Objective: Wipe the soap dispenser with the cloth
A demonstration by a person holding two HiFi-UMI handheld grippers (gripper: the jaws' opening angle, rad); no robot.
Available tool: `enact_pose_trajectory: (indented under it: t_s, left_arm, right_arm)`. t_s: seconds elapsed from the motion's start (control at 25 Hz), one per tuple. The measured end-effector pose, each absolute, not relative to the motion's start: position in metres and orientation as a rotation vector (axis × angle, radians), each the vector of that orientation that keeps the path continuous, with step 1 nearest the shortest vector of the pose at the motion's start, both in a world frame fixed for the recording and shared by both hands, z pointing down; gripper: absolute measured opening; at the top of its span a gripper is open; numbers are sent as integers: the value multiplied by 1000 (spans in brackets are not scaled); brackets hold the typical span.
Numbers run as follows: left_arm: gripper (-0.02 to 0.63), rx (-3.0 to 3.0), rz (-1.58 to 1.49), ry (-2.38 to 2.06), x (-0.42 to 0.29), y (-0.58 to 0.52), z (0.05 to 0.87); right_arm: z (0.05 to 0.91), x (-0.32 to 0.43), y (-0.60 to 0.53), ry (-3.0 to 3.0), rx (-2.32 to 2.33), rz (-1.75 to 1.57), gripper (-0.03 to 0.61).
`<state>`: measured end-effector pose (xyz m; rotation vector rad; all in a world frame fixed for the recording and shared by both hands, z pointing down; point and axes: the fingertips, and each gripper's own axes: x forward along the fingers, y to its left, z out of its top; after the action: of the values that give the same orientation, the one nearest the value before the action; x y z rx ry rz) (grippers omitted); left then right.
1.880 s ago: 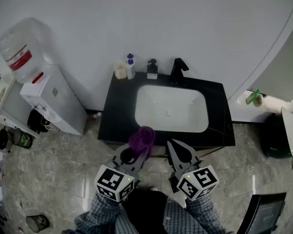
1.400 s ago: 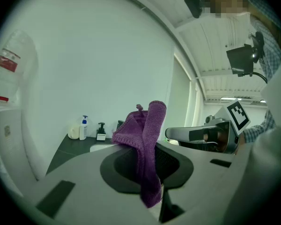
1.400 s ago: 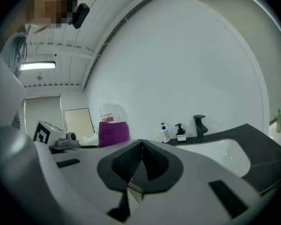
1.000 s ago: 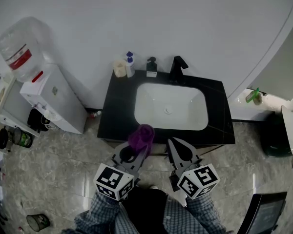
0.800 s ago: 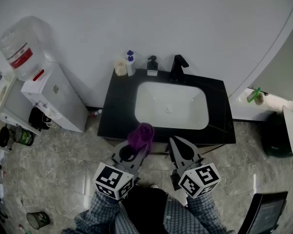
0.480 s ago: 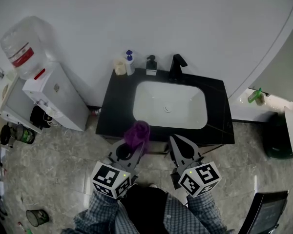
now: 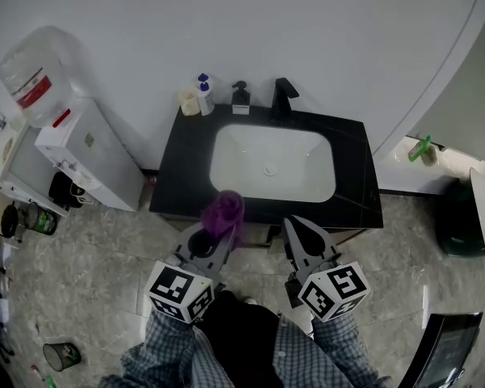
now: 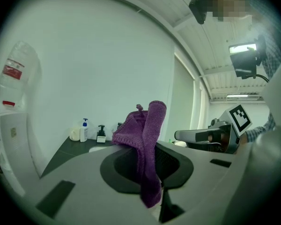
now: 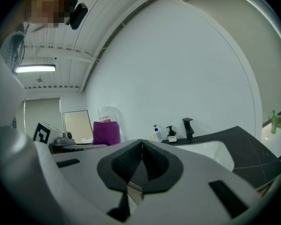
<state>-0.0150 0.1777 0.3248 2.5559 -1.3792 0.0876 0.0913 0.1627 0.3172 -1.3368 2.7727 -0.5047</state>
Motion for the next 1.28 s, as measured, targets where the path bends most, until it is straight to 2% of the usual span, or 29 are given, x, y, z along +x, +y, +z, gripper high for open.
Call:
enact_pose_trajectory:
  t_s: [0.68, 1.28]
  left_arm:
    - [57, 2583, 57, -1395, -12, 140, 325]
    - [57, 2584, 78, -1303, -48, -23, 337]
  right_arm:
    - [318, 97, 128, 2758, -1345, -466, 18]
    - [333, 58, -29, 2737, -1413, -551, 18]
